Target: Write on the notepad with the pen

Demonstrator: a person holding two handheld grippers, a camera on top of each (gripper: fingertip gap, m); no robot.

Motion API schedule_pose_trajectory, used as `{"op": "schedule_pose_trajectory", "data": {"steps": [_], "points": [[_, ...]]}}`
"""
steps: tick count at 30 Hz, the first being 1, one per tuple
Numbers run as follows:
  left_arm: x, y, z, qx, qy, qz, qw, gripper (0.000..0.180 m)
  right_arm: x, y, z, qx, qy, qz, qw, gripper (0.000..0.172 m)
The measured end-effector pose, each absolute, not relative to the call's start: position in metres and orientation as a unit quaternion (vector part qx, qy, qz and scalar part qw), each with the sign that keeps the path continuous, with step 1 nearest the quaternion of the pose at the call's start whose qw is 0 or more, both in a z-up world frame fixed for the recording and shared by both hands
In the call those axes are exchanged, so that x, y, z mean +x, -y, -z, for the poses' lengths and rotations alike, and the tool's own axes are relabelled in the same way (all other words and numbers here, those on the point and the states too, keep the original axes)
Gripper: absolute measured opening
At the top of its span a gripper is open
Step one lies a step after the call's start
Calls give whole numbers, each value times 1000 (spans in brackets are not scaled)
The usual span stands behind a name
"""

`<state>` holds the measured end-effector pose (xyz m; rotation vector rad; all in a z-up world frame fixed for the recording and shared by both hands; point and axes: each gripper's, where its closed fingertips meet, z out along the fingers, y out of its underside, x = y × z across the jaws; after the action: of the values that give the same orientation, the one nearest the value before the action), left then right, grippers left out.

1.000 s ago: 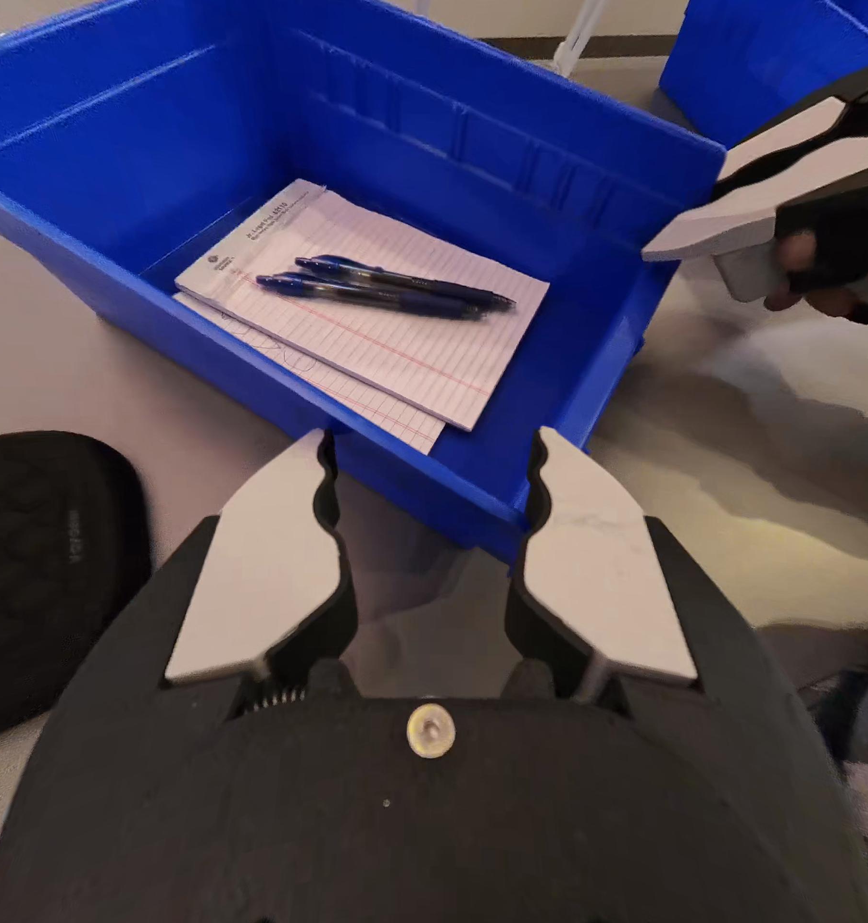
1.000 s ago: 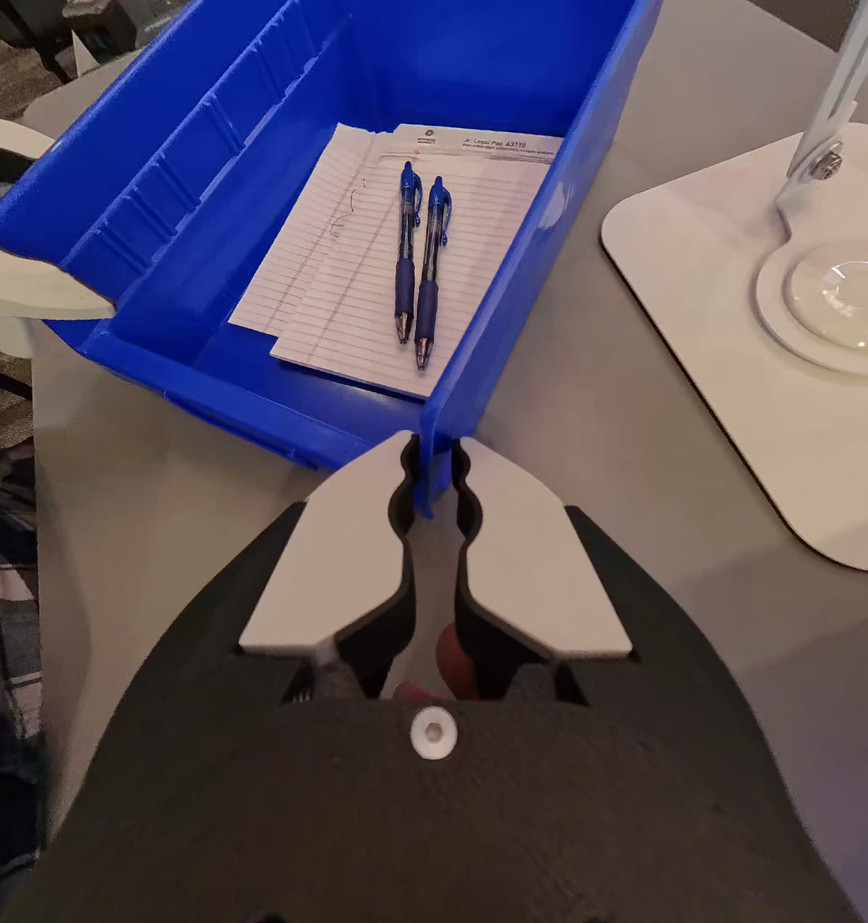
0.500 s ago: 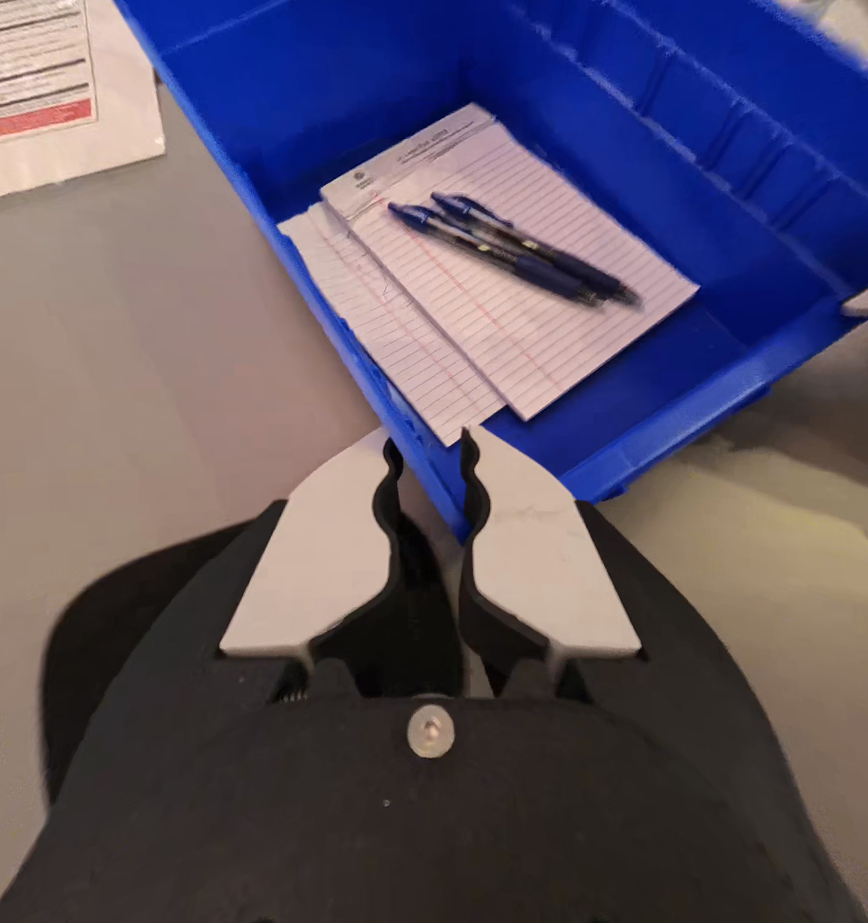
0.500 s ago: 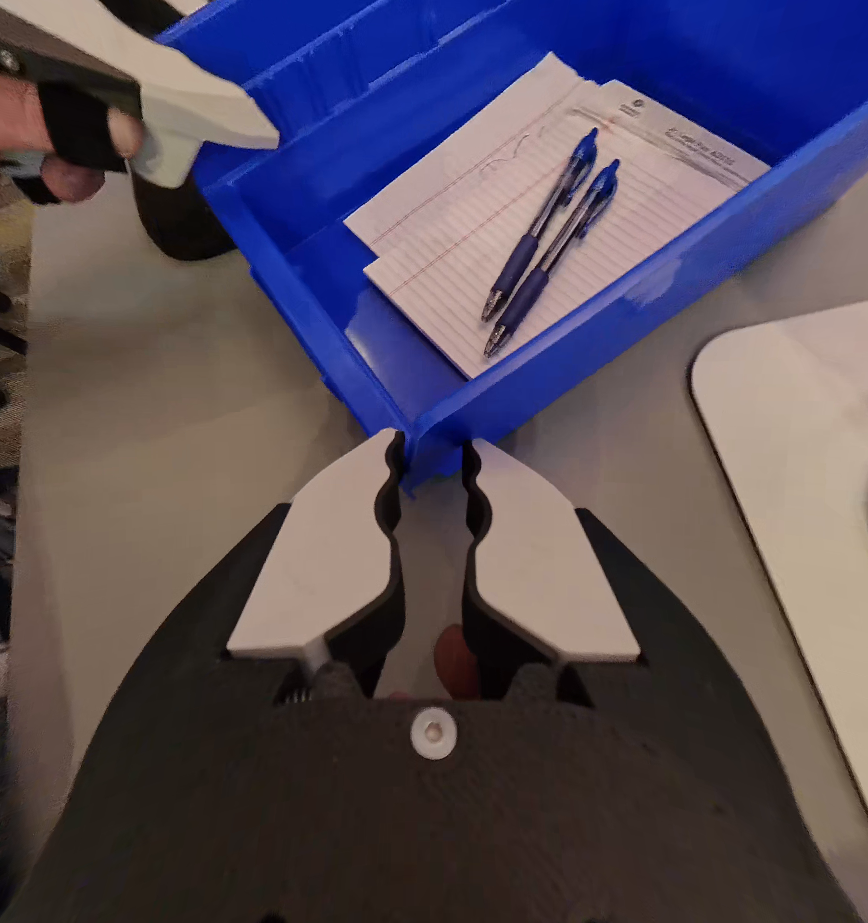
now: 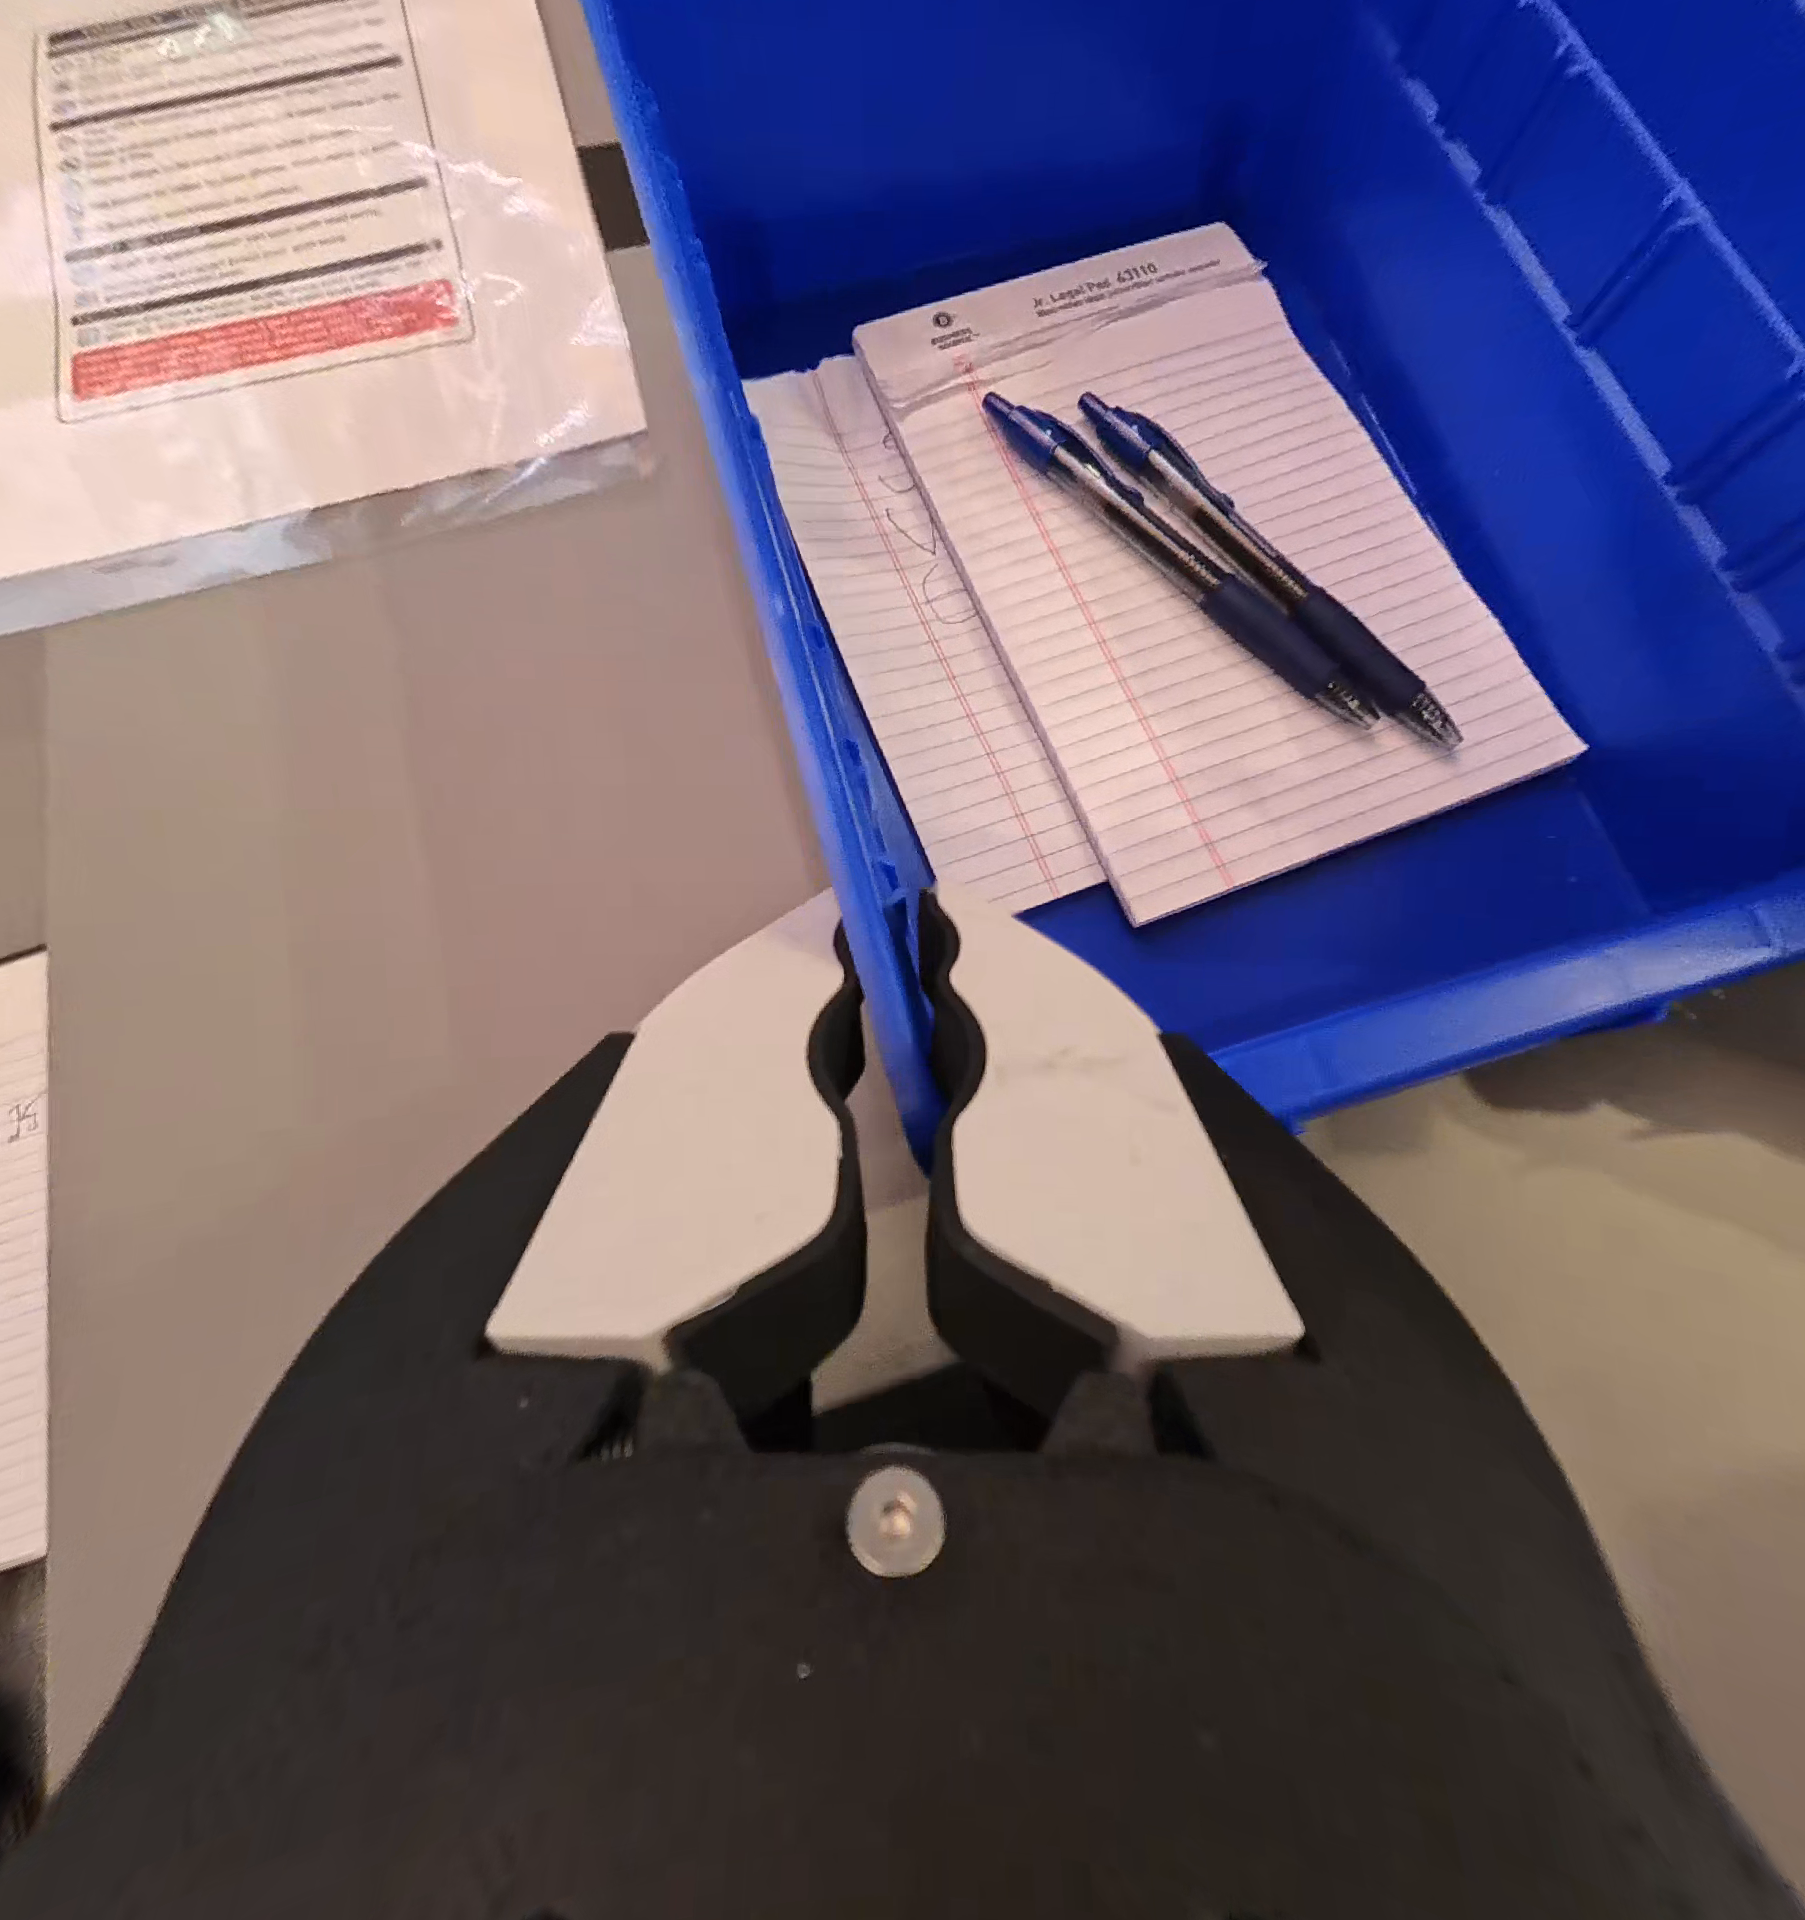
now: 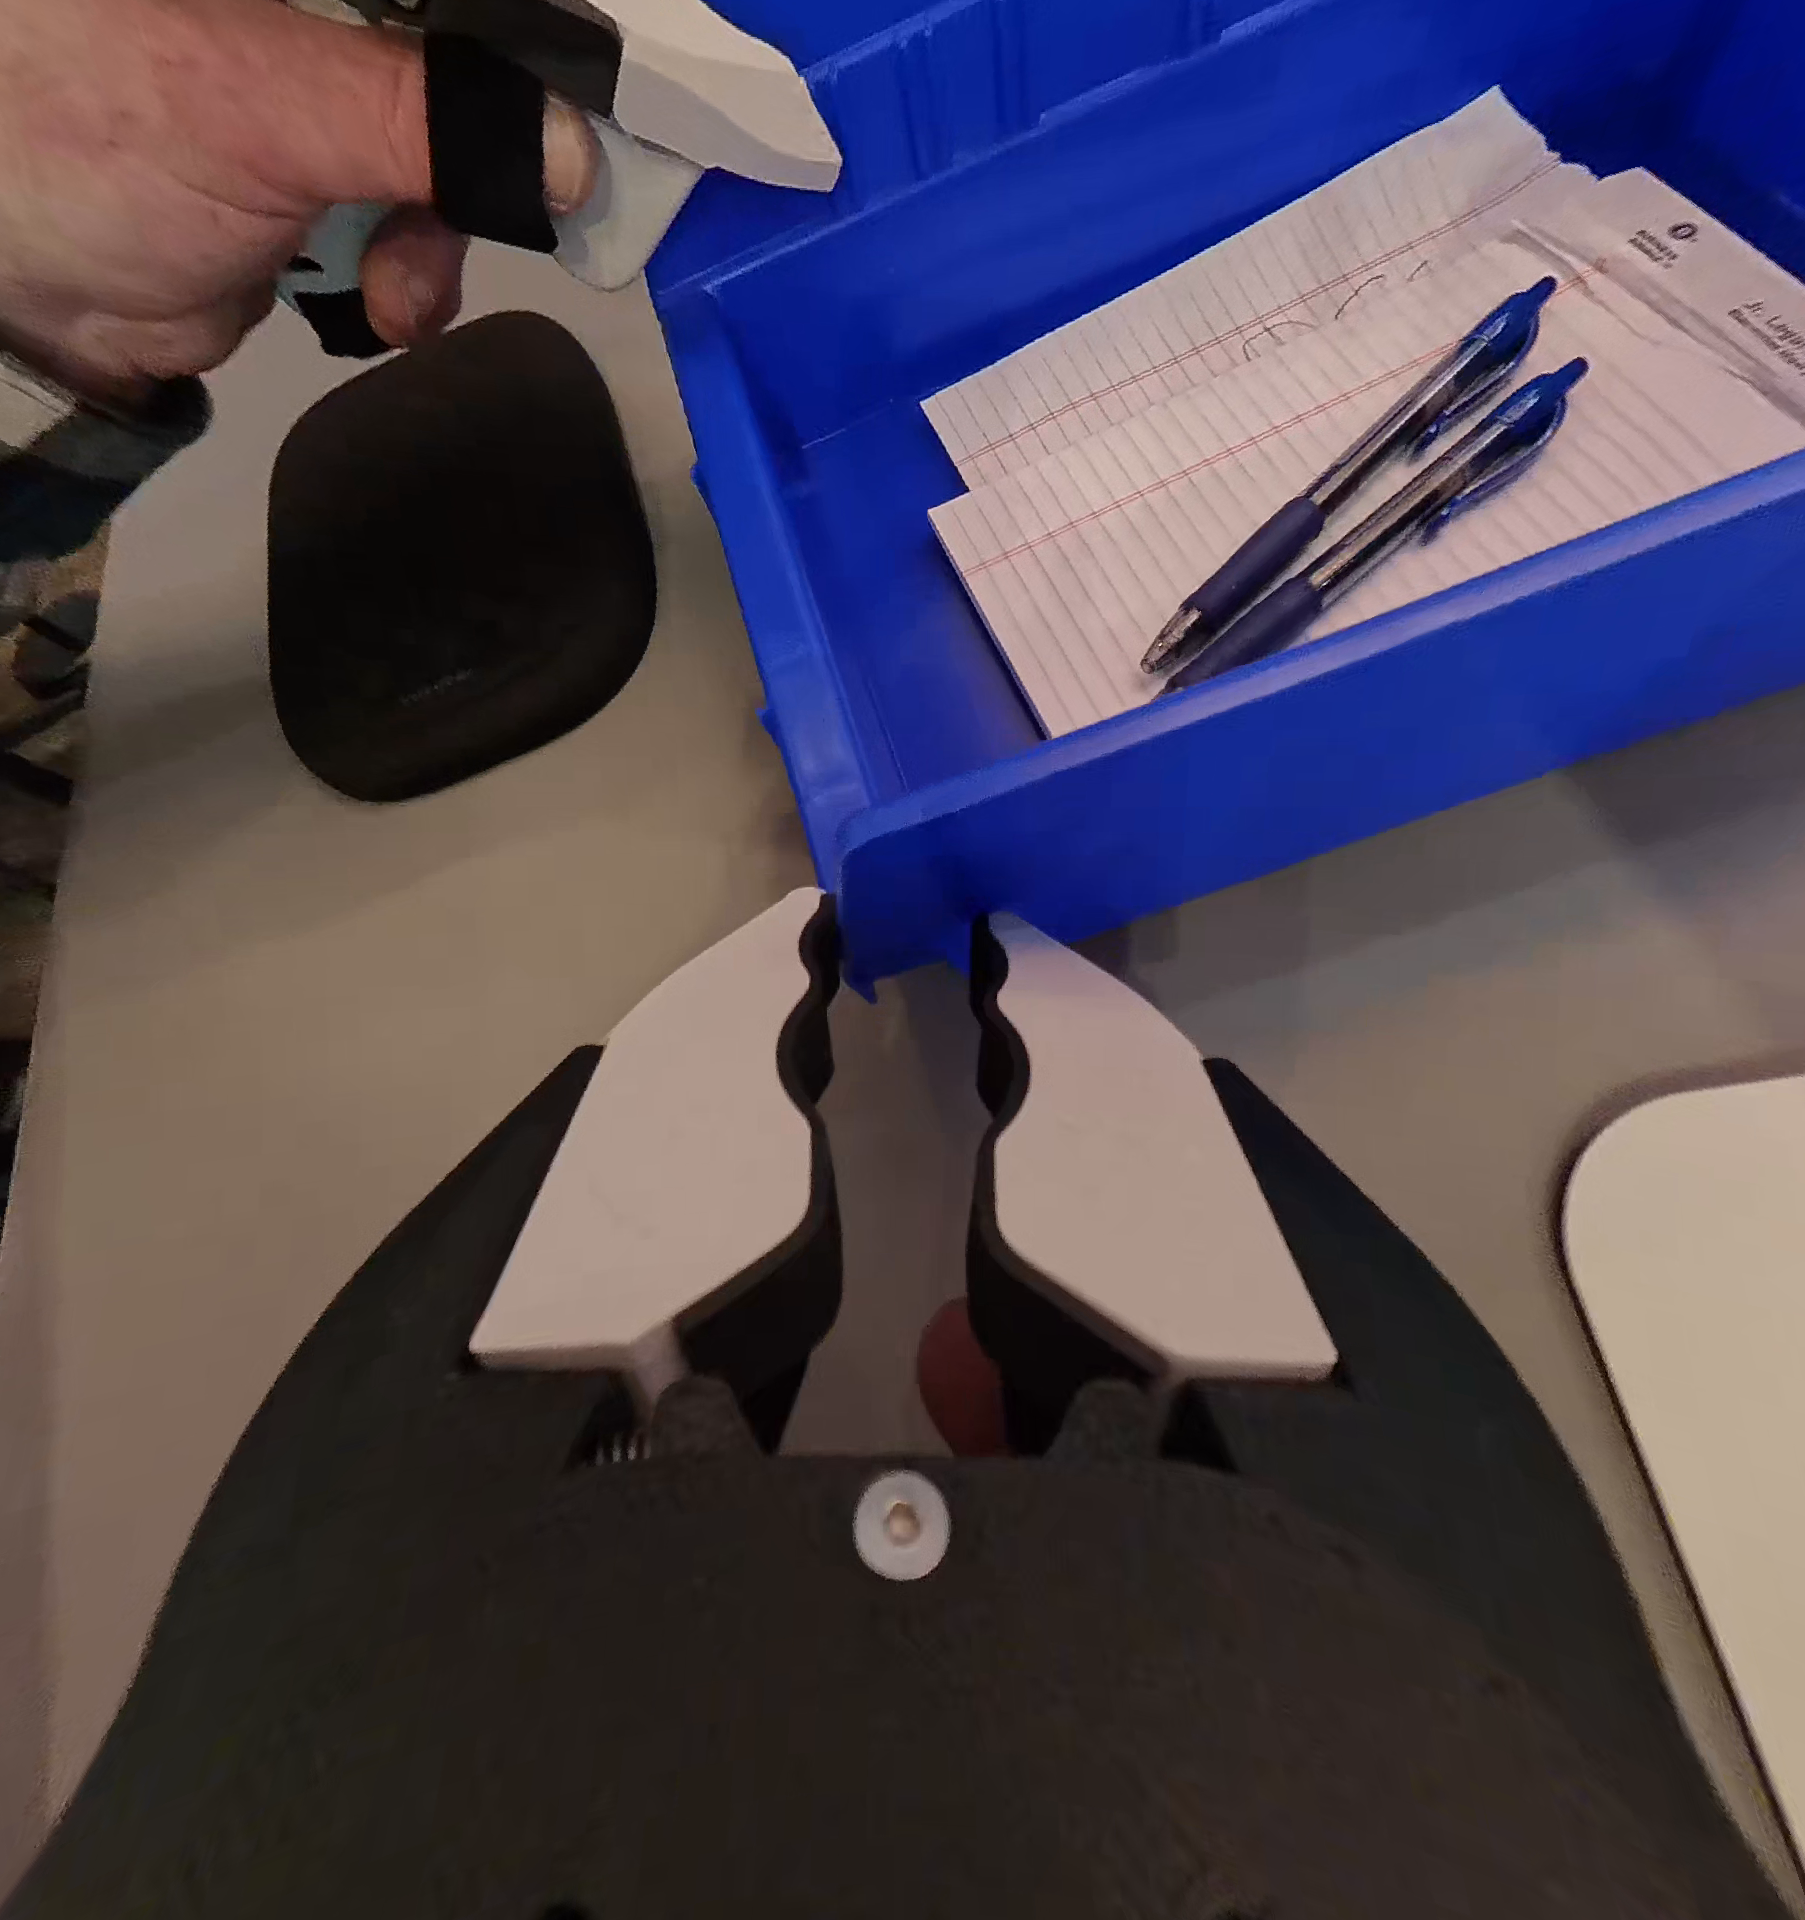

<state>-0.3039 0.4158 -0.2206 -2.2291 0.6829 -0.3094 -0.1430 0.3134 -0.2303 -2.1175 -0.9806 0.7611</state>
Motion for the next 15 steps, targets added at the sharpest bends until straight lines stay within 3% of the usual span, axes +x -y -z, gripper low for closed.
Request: {"op": "schedule_pose_trajectory", "data": {"steps": [3,10,15], "points": [[-304,-418,219,-871,-260,138,393,9,-140,-312,231,-813,375,-293,335,26],[-313,-401,180,-844,-243,100,468,39,-90,-286,231,-826,360,-258,349,40],[-257,-363,162,-817,-297,144,473,41,-42,-268,237,-837,370,-136,380,38]]}}
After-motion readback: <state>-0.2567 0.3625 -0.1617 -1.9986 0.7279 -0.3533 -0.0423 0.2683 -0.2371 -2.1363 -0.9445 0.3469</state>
